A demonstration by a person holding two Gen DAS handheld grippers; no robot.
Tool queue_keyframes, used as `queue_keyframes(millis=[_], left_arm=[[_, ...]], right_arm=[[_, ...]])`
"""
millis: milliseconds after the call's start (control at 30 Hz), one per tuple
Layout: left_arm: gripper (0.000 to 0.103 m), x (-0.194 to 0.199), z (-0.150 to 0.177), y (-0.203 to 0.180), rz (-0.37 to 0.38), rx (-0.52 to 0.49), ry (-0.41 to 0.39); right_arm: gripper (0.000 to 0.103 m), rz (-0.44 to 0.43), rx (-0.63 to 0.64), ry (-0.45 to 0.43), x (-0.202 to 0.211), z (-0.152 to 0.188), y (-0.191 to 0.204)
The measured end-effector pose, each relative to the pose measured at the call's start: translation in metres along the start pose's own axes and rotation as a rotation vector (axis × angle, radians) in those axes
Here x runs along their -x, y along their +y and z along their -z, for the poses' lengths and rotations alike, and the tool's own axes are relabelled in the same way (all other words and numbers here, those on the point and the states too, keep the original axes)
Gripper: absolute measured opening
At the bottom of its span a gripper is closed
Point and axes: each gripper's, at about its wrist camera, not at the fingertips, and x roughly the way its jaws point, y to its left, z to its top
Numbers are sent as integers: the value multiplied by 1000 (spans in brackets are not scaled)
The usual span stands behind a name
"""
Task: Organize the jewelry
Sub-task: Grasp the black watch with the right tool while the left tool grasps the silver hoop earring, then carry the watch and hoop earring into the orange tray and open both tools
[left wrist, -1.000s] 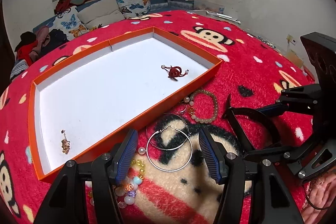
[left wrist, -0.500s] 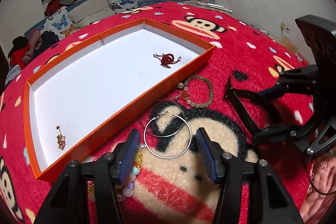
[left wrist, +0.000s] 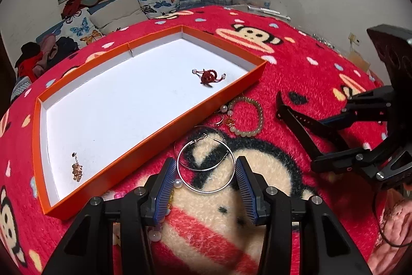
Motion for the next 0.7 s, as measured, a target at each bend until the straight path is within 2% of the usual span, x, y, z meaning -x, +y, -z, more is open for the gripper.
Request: queue_keyframes(millis=[233, 433, 567, 700], left_arm=[[50, 23, -3, 6, 40, 69, -63], [50, 44, -14, 16, 13, 108, -114], [50, 52, -29, 35, -31, 135, -136], [50, 51, -46, 61, -83, 182, -150]], right_arm=[[46, -32, -21, -10, 7, -2, -5], [46, -70, -13, -53, 27, -14, -6], [46, -89, 2, -119, 39, -37, -7], [46, -91, 41, -185, 36, -80, -13]])
